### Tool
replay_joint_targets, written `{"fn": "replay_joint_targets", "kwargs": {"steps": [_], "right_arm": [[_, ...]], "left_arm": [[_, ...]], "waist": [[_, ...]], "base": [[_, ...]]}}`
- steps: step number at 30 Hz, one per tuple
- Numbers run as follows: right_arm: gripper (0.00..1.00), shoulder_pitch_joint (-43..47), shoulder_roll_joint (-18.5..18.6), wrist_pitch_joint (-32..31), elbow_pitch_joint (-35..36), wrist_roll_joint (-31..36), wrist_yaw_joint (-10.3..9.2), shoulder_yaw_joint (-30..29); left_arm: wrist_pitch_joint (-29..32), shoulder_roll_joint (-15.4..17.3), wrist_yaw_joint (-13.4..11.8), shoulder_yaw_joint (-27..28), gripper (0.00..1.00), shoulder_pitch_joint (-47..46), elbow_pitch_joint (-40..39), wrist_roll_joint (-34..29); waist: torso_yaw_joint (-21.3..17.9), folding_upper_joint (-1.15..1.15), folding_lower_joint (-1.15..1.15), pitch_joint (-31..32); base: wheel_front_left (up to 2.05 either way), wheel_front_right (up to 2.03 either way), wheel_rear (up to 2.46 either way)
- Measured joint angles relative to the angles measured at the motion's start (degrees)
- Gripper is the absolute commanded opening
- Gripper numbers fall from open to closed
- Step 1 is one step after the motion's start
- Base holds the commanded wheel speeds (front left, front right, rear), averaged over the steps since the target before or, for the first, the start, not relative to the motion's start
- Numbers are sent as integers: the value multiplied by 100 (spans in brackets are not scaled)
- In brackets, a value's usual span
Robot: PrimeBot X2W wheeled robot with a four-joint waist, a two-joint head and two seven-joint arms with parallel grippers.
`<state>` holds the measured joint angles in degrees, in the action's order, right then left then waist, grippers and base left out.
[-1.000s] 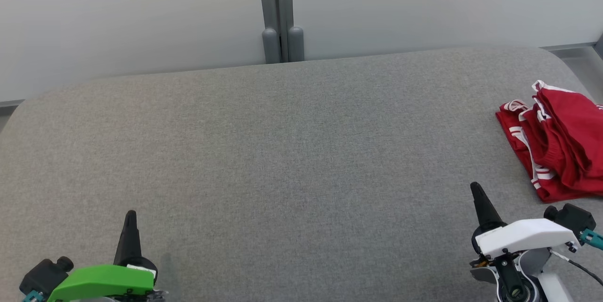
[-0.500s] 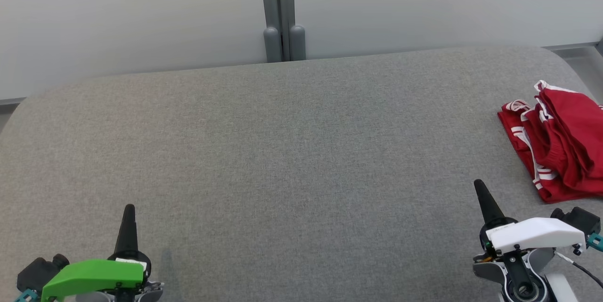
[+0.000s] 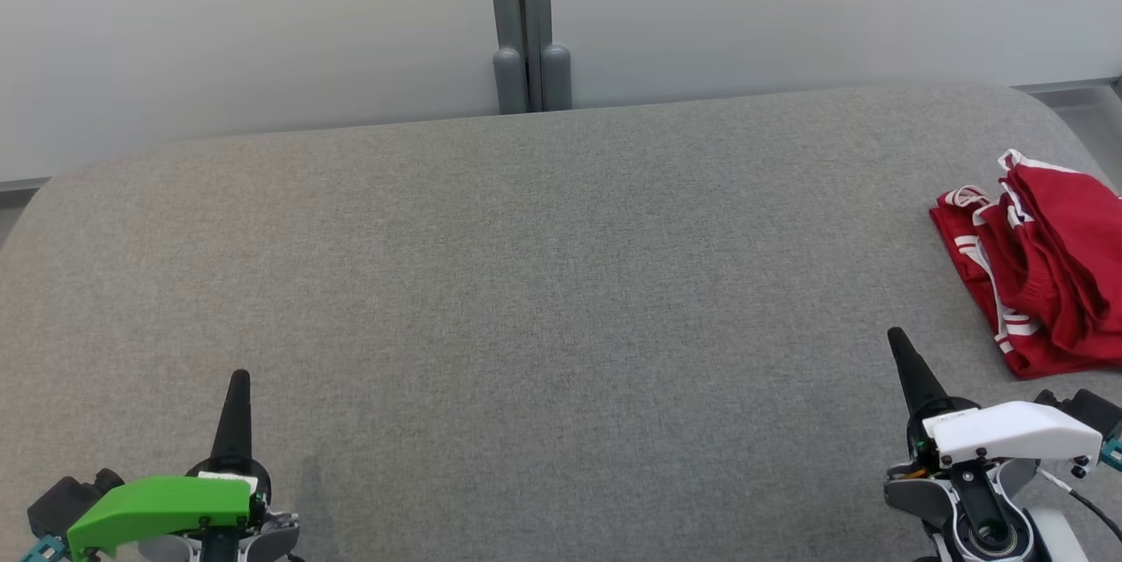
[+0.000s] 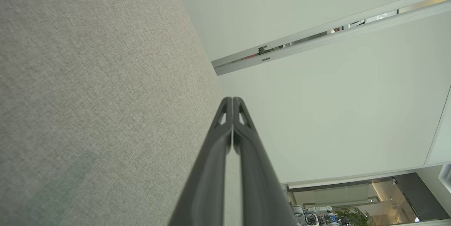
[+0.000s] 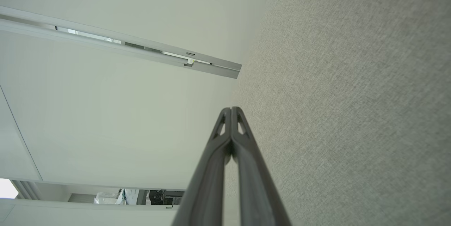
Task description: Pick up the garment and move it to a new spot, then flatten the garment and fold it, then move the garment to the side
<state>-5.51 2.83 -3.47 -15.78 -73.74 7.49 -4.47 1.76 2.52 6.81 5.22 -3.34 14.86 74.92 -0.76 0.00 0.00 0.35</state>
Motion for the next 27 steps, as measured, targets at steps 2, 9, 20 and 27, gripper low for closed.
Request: {"fn": "replay_joint_targets", "kwargs": {"steps": [2, 9, 20, 27], "right_arm": [[0, -1, 0, -18, 9, -93, 0, -11], [0, -7, 0, -66, 38, -433, 0, -45], [0, -19, 0, -151, 80, -927, 0, -101], [0, -38, 0, -201, 107, -1212, -1, -136]], "left_arm": [[19, 0, 5, 5, 0, -11, -2, 70], [119, 3, 23, 26, 0, -74, -16, 390], [233, 7, 29, 56, 0, -133, -34, 861], [321, 9, 32, 77, 0, -156, -46, 1131]], "waist": [[3, 0, 0, -2], [15, 0, 0, -11], [35, 0, 0, -24], [47, 0, 0, -33]], "base": [[0, 0, 0], [0, 0, 0], [0, 0, 0], [0, 0, 0]]}}
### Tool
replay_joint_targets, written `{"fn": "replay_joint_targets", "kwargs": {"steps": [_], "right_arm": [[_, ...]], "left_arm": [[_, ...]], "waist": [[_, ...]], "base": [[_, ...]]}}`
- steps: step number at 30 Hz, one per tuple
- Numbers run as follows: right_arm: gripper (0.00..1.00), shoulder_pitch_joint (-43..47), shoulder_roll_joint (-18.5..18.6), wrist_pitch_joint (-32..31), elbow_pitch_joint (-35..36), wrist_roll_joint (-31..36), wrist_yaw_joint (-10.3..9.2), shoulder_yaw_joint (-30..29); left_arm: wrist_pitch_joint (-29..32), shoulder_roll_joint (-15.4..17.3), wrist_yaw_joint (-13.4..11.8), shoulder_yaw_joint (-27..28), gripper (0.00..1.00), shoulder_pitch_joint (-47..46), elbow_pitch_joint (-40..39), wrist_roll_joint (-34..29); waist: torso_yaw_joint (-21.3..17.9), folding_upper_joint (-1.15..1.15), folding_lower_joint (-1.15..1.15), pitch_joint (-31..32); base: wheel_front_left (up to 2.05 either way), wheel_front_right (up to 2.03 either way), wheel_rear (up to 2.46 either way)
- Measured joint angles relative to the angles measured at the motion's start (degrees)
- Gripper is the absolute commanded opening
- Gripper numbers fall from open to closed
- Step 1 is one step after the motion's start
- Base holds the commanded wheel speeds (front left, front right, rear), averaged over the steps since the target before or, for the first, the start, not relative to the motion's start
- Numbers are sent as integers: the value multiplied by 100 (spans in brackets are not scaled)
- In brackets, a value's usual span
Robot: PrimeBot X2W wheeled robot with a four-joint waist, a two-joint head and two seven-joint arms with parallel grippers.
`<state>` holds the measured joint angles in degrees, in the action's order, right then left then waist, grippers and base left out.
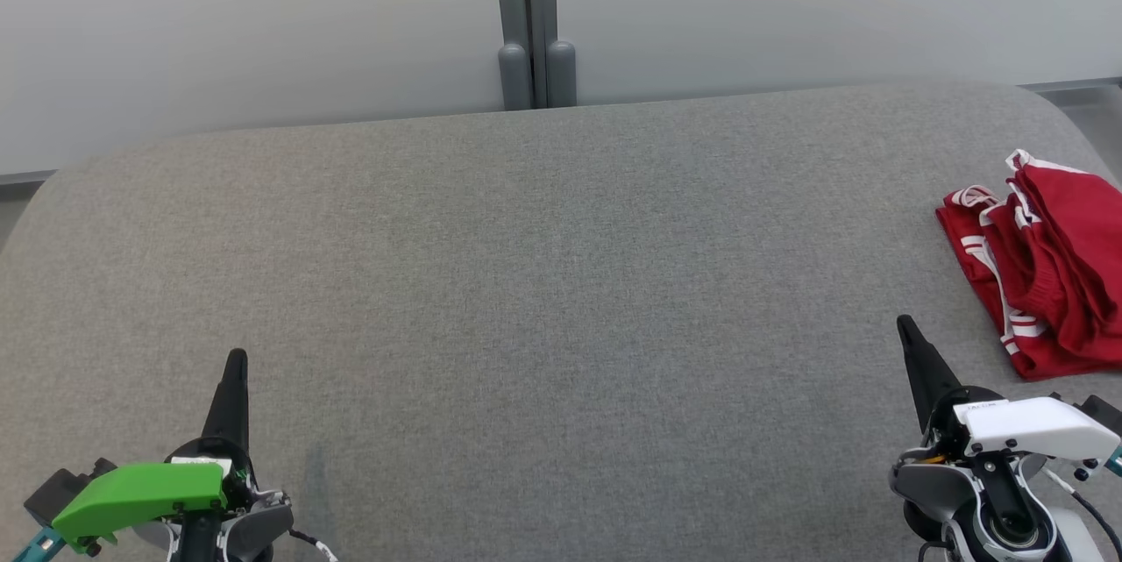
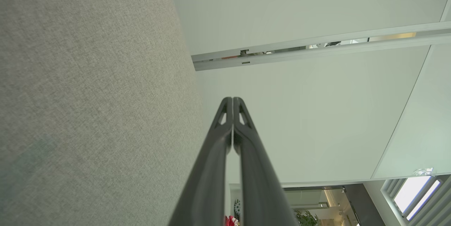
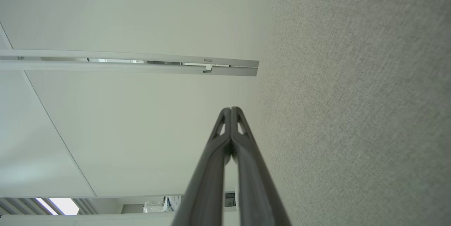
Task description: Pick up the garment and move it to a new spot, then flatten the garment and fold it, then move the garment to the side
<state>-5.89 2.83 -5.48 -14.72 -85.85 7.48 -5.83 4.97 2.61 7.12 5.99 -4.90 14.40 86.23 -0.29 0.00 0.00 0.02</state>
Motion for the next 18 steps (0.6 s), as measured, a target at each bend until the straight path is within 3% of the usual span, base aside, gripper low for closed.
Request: {"fn": "replay_joint_targets", "kwargs": {"steps": [18], "right_arm": [[0, -15, 1, -101, 56, -635, 0, -73]], "left_arm": [[157, 5, 18, 48, 0, -103, -26, 611]], "waist": [[29, 0, 0, -20]], "base": [[0, 0, 0]]}}
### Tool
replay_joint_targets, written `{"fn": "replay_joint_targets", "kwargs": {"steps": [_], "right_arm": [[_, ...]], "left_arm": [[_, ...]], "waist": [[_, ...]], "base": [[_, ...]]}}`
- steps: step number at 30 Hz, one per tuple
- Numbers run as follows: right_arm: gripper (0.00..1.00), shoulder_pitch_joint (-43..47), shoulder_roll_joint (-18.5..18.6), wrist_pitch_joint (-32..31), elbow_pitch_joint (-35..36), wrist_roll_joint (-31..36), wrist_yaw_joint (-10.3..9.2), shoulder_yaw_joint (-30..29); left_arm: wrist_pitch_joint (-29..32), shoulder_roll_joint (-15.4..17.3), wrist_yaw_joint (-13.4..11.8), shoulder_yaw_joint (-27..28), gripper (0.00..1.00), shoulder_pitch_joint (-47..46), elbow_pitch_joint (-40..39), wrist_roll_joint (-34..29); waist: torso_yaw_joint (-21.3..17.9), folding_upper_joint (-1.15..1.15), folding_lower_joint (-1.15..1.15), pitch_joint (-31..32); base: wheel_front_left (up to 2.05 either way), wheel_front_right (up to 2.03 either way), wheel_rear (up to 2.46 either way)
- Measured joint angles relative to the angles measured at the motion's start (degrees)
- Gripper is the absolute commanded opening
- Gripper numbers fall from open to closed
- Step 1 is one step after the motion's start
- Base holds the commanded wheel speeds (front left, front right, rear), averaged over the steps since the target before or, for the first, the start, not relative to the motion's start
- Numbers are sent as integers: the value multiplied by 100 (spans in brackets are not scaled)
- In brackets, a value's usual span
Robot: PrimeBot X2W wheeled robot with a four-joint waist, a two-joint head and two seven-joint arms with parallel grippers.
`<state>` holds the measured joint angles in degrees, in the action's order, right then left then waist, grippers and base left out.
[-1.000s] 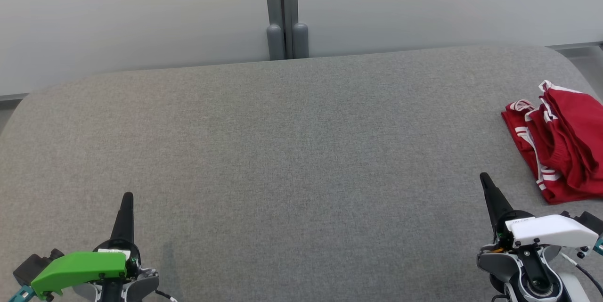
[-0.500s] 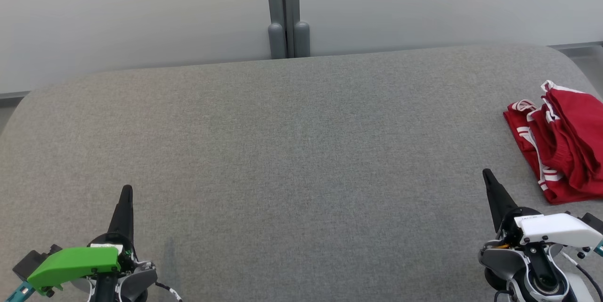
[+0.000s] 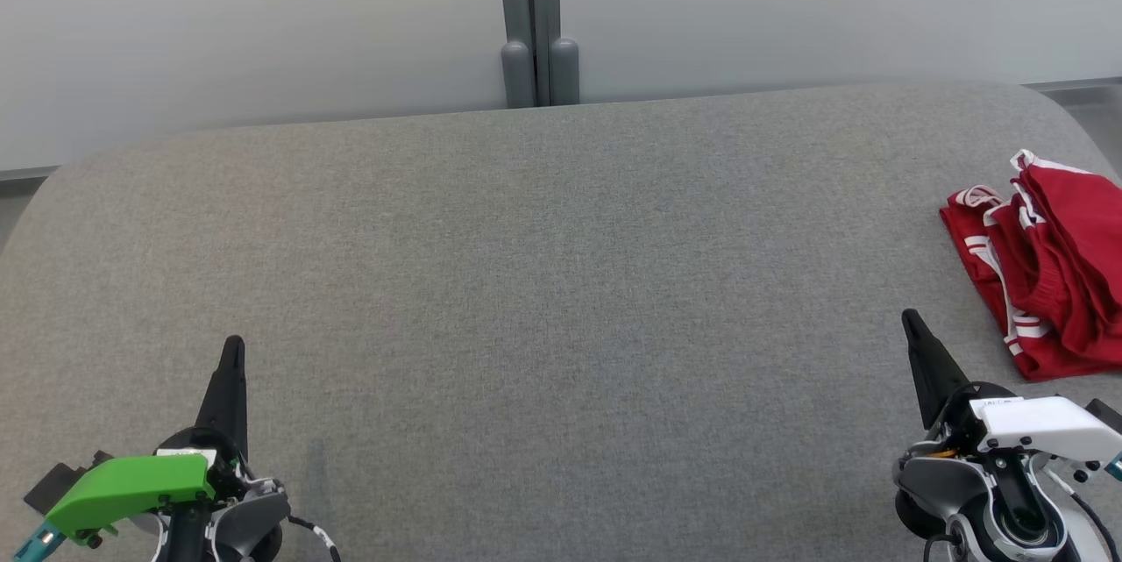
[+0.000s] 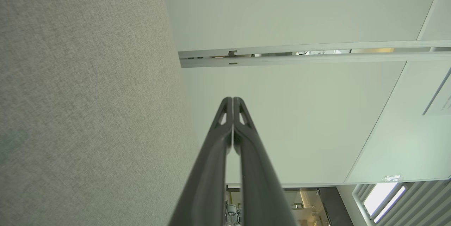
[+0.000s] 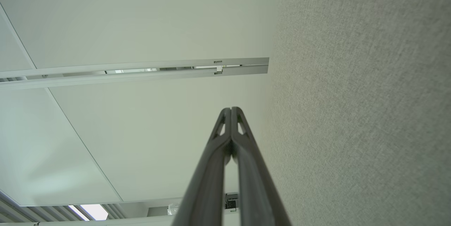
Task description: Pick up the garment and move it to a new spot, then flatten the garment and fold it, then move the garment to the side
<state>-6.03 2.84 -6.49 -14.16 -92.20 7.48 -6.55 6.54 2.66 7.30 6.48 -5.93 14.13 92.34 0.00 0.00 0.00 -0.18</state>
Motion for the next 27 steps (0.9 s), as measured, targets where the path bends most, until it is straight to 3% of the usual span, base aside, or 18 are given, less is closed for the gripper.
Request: {"fn": "replay_joint_targets", "kwargs": {"steps": [27], "right_arm": [[0, -2, 0, 0, 1, -1, 0, 0]], "left_arm": [[0, 0, 0, 1, 0, 0, -1, 1]], "waist": [[0, 0, 0, 0]], "base": [[0, 0, 0]]}}
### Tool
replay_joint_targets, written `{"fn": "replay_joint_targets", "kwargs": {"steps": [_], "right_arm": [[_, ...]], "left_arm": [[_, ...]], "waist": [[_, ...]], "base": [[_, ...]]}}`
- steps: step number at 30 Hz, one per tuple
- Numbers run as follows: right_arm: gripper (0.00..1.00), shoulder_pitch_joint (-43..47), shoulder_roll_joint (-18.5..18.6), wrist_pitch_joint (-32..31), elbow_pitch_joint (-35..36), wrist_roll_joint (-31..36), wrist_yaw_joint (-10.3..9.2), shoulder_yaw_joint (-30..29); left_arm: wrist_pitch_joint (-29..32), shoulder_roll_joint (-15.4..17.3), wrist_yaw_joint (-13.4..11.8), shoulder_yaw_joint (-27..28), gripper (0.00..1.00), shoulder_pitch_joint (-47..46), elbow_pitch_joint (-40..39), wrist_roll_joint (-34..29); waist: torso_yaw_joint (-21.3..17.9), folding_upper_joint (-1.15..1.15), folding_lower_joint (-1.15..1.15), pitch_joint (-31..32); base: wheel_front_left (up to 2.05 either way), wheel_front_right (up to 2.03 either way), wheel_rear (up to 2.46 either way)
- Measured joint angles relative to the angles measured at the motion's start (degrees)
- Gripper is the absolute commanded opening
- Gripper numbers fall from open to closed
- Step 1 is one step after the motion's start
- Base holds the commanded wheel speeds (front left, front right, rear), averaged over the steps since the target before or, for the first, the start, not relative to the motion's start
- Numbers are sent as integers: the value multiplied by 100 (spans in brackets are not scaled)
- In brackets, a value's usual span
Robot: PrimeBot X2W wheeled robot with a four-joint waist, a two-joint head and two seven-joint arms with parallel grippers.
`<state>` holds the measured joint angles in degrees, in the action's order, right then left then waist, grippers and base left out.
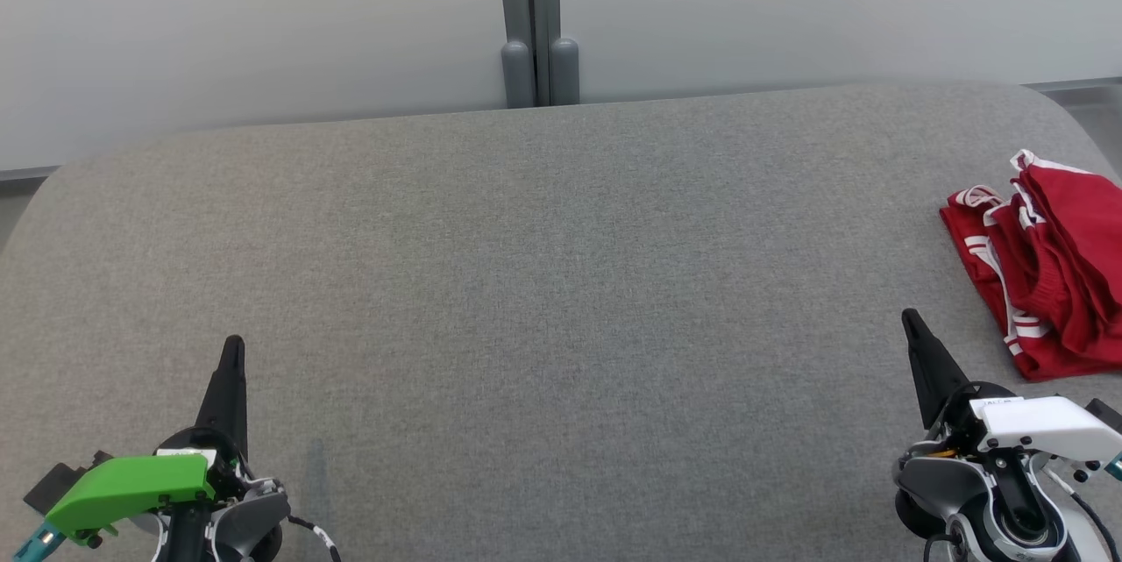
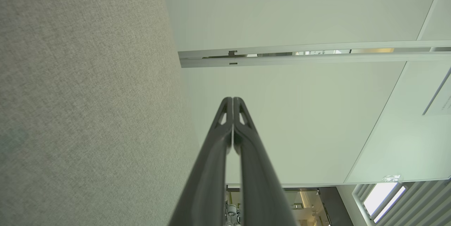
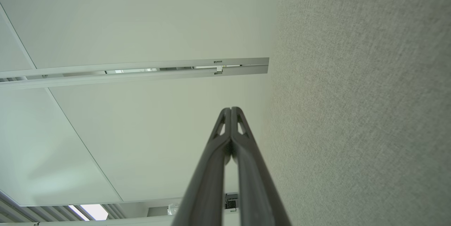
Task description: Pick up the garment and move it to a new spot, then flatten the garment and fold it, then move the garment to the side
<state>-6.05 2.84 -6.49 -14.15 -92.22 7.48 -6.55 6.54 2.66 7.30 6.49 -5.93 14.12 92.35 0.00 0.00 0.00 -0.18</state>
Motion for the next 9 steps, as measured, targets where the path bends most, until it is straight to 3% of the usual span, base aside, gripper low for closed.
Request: {"fn": "replay_joint_targets", "kwargs": {"steps": [9], "right_arm": [[0, 0, 0, 0, 0, 1, 0, 0]], "left_arm": [[1, 0, 0, 0, 0, 0, 0, 0]], "waist": [[0, 0, 0, 0]], "base": [[0, 0, 0]]}}
